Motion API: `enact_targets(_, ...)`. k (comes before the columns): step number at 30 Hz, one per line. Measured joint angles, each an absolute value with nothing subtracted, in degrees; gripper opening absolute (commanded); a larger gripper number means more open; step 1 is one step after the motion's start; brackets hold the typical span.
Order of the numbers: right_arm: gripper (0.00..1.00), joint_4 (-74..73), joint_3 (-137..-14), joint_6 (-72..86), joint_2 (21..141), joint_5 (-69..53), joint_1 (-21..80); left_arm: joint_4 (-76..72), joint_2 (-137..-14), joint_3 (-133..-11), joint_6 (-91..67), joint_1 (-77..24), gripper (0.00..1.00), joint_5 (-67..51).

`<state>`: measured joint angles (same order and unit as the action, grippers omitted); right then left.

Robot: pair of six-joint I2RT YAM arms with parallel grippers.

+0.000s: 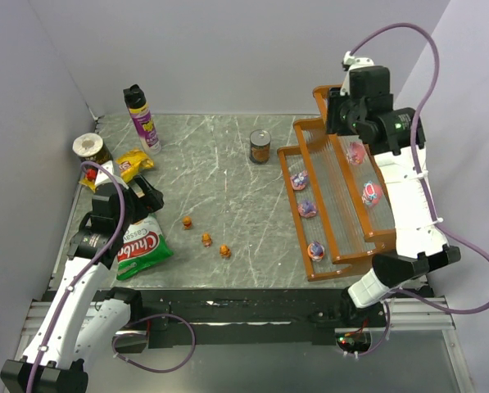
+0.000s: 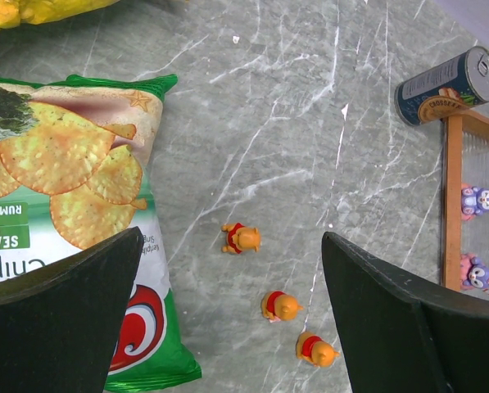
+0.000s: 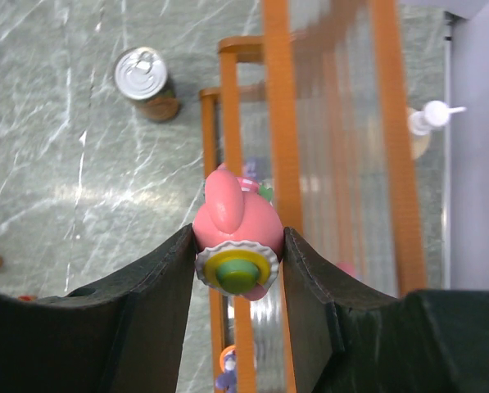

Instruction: Place and organize the plastic toys onto the shelf

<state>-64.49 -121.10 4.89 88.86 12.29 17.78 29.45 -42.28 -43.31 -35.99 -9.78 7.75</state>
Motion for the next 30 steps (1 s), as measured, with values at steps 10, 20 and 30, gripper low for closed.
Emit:
enact_targets(10,0.03,-65.3,-128.2,2.7,95.3,6.2,9.2,29.5,-43.1,-43.3,-35.7,-9.6,0.96,7.6)
enact_targets(20,0.05,-66.0,-128.9,0.1,100.1,-1.8,4.3,29.5,-43.3,-43.3,-35.6,-9.5,0.96,7.4)
enact_targets(30,0.06,-69.0,-130.4,-1.2,102.6,-1.4,3.6,29.5,-43.4,-43.3,-35.6,-9.2,0.96,7.3)
